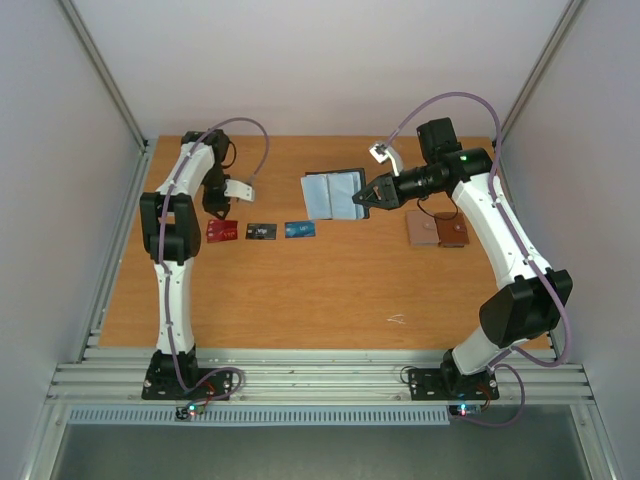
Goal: Take the credit cards out of the card holder
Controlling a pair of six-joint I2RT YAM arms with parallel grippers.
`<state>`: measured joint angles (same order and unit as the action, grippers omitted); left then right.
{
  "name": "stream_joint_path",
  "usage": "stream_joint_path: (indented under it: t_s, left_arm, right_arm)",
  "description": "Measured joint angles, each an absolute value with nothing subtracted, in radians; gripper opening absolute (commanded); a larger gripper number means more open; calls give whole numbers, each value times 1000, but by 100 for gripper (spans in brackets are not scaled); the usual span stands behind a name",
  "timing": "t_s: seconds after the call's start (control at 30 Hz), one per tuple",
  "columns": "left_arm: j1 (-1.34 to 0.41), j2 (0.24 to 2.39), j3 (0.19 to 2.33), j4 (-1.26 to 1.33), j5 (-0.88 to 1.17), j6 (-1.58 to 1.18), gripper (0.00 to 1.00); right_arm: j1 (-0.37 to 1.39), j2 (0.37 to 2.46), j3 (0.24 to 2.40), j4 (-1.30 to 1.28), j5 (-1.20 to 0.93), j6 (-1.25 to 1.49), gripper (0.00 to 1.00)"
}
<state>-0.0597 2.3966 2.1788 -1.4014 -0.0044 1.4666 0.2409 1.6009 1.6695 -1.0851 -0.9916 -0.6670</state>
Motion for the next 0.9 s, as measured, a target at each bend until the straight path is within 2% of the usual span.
stream_joint_path:
  t_s: [0.23,0.33,0.47,0.5,0.53,0.57,0.67,0.8,0.9]
  left_arm:
    - [-60,2385,2164,-1242,29,1404,63]
    - [-60,2315,2112,-1148,93,1338,68]
    - [-59,2114,2053,-1049,228,1176,74]
    - [-58,2064,2053,-1036,265,1128,80]
    - [-57,1990,2053,-1018,327,1046,92]
    - [-56,1924,2053,-1008,387,976,98]
    - [-56,1731,2012,-969,581,772,99]
    - [-60,1416,1719,-782,860,405,99]
    - [-81,1246,1461,-594,950,121,99]
  right_arm:
    - [241,1599,1669,-1082,-994,-660,3]
    - [241,1585,1660,-1054,-986,-631,3]
    - [241,1539,1606,-979,-968,-559,3]
    - [241,1528,1594,-963,-965,-545,3]
    - [241,1514,1578,-941,-964,-522,3]
    - [241,1503,1568,-925,-963,-506,3]
    - [241,1480,1560,-891,-964,-466,3]
    - [242,1446,1560,-851,-977,-431,4]
    - [250,1421,1560,-808,-1023,-401,4]
